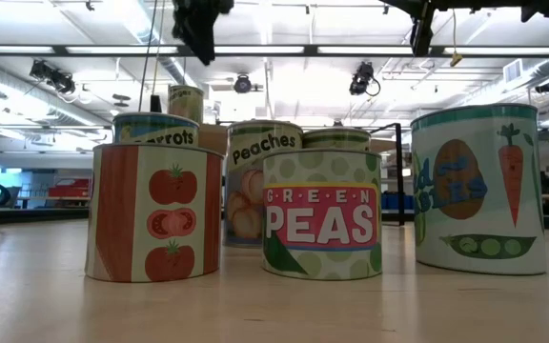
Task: Pick and place cans onto a shelf
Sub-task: Put the canned oranges on the shelf
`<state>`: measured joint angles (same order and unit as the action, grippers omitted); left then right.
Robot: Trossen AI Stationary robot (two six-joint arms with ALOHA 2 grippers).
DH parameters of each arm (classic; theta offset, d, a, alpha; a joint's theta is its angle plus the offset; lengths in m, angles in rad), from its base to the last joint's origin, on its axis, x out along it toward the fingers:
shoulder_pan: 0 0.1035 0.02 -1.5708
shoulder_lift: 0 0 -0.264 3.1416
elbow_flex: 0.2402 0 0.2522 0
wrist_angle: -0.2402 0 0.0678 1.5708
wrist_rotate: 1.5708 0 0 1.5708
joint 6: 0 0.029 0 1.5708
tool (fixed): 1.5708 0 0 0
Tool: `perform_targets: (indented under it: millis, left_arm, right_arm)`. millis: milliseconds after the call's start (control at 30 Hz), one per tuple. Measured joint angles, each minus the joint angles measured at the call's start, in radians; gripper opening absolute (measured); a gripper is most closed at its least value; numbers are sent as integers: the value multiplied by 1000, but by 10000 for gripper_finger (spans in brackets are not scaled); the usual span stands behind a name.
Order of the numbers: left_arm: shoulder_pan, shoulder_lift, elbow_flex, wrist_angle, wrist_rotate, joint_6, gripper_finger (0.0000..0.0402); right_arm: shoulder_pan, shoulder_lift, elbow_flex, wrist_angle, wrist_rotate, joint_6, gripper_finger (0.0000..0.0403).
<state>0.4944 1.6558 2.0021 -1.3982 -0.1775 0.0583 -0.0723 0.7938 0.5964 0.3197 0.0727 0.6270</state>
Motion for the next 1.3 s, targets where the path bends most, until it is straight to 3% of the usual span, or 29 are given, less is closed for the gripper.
perform_targets:
  millis: [200,400,467,733,867,1033,1167,1300]
  left_arm:
    - [97,1,21,-124,11,14,220]
    - [119,1,21,-138,30,270,250]
    - [122,6,21,-138,29,290,250]
    - [184,84,19,-134,51,136,211]
    - [183,114,19,-133,107,181,182]
    - [194,120,20,-126,104,243,154]
    - [210,121,20,-126,93,252,144]
    - [219,120,20,-140,88,392,142]
  right_arm:
    - [0,0,0,0,0,0,62]
    - [0,0,0,-1,1,-1,62]
    - [0,0,0,0,5,-2,62]
    - [0,0,0,0,14,-12,62]
    - [0,0,0,1,14,-9,62]
    - [0,0,0,1,14,1,62]
    - [0,0,0,5,14,2,62]
    - [0,0,0,8,14,3,62]
